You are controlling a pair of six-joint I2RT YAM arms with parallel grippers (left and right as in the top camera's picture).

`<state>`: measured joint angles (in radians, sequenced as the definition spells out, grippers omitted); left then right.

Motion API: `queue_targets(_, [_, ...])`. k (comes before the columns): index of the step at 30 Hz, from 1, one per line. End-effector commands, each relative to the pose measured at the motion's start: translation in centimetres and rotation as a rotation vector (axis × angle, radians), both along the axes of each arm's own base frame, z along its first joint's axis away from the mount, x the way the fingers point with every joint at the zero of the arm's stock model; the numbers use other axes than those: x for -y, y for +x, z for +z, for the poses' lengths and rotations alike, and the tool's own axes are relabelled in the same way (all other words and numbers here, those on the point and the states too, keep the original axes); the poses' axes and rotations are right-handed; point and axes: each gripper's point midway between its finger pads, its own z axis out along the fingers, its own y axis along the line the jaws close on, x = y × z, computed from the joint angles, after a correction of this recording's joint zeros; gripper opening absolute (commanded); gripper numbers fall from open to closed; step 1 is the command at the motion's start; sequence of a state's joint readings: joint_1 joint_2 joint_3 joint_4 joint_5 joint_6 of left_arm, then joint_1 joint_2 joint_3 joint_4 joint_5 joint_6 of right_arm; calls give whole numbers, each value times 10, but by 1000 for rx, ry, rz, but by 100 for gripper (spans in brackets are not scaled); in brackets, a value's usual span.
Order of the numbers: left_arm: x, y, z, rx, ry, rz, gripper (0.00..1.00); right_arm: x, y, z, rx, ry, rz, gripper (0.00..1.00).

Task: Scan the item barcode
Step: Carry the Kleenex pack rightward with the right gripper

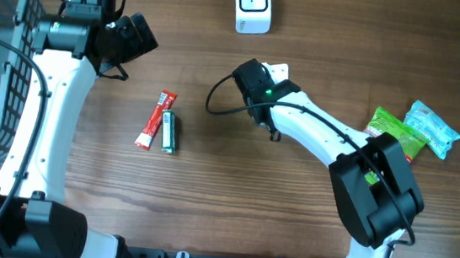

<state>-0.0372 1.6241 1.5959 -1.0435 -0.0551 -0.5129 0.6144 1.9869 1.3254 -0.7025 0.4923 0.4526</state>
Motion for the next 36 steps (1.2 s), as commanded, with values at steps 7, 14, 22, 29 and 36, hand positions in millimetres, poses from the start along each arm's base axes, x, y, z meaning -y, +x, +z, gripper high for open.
queue_targets(7, [-2,-1,0,1,4,2,100,-43,-20,-31,-149,227,48,37])
queue_targets(14, [-2,-1,0,1,4,3,100,-68,-20,-17,-207,352,199,40])
queue_targets(22, [-2,-1,0,1,4,3,100,-32,4,36,-180,519,218,71])
queue_targets(29, [-2,-1,0,1,4,3,100,-1,-3,16,-247,498,198,38])
queue_targets(36, [-2,-1,0,1,4,2,100,-7,-7,3,-297,557,207,31])
